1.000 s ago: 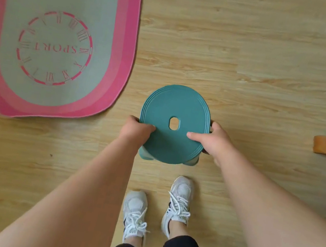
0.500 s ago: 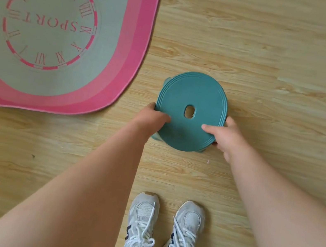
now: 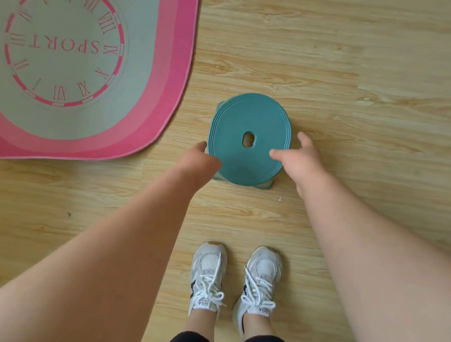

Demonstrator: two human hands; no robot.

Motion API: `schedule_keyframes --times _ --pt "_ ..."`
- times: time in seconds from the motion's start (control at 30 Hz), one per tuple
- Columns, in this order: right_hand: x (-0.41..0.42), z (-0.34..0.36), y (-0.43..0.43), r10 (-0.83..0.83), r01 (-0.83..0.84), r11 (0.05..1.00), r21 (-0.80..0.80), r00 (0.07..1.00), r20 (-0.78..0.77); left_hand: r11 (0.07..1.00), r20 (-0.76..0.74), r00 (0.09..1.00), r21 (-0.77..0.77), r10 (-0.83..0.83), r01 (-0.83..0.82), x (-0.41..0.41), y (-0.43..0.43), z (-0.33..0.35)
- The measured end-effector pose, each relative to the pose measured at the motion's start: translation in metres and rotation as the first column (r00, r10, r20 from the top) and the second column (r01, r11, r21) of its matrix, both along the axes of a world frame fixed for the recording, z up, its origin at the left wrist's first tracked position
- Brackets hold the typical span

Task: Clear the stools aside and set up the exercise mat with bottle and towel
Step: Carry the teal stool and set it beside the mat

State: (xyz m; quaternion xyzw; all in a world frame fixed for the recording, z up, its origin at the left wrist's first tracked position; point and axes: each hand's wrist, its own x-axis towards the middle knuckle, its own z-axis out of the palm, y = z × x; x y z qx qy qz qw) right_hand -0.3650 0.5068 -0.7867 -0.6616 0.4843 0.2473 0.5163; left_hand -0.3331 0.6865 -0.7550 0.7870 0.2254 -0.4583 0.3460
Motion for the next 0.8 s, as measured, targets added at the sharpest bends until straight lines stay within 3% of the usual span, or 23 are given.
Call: schedule_keyframes --times 0.27,0.37,0.57,0.8 --pt "-0.052 0.100 -0.035 0.020 -0.021 0.999 -0.048 1.000 -0.010 0.986 0.021 0.986 0.040 -0.164 0.163 -0.028 -0.029 0.094" --pt "-0.081 0.134 -0.053 -0.019 0.017 0.997 -0.082 0.999 -0.026 0.942 0.036 0.942 0.035 -0.334 0.333 -0.043 -0.048 0.125" --pt "-0.148 0.188 -0.069 -0.136 0.133 0.980 -0.148 0.991 -0.005 0.710 0.081 0.705 0.094 -0.704 0.698 -0.071 -0.097 0.173" --pt "-0.246 0.230 -0.063 -0.334 0.339 0.928 -0.156 0.941 0.061 0.391 0.160 0.371 0.117 -0.915 0.913 -0.143 -0.166 0.210"
